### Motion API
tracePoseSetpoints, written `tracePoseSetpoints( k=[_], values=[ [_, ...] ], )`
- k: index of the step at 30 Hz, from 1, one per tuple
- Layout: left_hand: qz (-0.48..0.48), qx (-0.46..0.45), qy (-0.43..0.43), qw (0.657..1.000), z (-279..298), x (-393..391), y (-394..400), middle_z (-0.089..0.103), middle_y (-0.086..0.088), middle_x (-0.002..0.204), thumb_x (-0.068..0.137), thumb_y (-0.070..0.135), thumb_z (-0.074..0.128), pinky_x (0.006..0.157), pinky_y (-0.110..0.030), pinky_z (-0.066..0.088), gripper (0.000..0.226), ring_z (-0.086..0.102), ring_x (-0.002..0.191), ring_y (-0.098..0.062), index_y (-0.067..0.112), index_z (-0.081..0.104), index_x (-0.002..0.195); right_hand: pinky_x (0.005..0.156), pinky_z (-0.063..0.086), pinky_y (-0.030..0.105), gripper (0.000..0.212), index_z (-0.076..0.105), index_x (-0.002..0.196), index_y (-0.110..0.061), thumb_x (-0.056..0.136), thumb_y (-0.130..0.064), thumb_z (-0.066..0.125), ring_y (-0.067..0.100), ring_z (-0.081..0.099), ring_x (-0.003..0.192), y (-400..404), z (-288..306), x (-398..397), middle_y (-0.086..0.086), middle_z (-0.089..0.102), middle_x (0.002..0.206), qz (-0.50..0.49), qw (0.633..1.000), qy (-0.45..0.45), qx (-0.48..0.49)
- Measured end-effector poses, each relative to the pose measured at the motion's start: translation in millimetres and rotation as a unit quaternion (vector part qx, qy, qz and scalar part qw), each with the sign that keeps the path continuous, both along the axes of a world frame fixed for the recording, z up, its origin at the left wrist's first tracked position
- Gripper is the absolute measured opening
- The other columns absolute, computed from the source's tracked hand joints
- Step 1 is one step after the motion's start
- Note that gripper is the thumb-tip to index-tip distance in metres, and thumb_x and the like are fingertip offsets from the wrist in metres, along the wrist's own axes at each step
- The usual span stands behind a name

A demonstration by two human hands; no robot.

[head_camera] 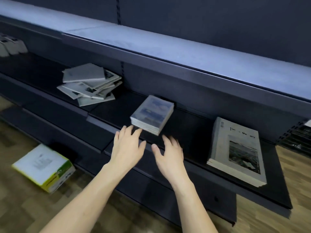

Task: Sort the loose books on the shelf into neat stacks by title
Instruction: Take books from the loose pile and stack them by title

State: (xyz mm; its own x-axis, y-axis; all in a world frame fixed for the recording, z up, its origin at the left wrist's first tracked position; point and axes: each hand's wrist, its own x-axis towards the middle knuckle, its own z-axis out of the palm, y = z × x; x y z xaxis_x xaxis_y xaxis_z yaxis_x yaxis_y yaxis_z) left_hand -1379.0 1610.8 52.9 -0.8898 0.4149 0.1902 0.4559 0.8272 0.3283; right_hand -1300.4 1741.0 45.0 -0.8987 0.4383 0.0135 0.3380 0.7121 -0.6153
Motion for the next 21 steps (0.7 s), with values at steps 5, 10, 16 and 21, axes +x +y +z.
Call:
tracePoseSetpoints(
  k=[5,10,16,21],
  values=[
    [0.017,-0.018,-0.01,1.0,3.1,-32.4,-62.1,0.03,-0.007,0.156,0.098,0.044,0.044,0.12,-0.046,0.011,0.055,0.014,0.147,-0.025,0.025,0.034,0.149,0.12,0.022,0.051,0.06,0.034,0.152,-0.021,0.1,-0.047,0.047,0.025,0.022,0.148,-63.4,1.1,-44.5,0.006,0.033,0.158,0.035,0.999,0.022,0.032],
    [0.023,-0.046,-0.009,0.999,10.1,-69.1,-120.3,0.027,-0.007,0.157,0.097,0.049,0.042,0.119,-0.047,0.006,0.059,0.011,0.148,-0.026,0.026,0.03,0.151,0.122,0.014,0.05,0.061,0.027,0.155,-0.024,0.102,-0.049,0.042,0.026,0.013,0.152,-114.7,4.3,-84.8,0.004,0.023,0.163,0.048,0.998,0.001,0.034],
    [0.043,-0.025,-0.037,0.998,11.9,-102.6,-184.6,0.026,-0.006,0.158,0.098,0.047,0.044,0.121,-0.046,0.004,0.056,0.009,0.149,-0.026,0.027,0.031,0.15,0.123,0.017,0.042,0.061,0.028,0.156,-0.027,0.101,-0.047,0.046,0.017,0.013,0.152,-174.4,3.7,-119.6,0.0,0.022,0.164,0.075,0.995,0.014,-0.058],
    [0.073,0.011,-0.042,0.996,5.5,-133.0,-223.0,0.024,-0.003,0.159,0.098,0.046,0.044,0.121,-0.044,0.003,0.056,0.009,0.15,-0.024,0.029,0.031,0.15,0.122,0.022,0.033,0.058,0.03,0.155,-0.029,0.101,-0.045,0.048,0.006,0.019,0.149,-213.5,1.0,-154.8,-0.009,0.025,0.162,0.114,0.988,0.031,-0.104]
  ],
)
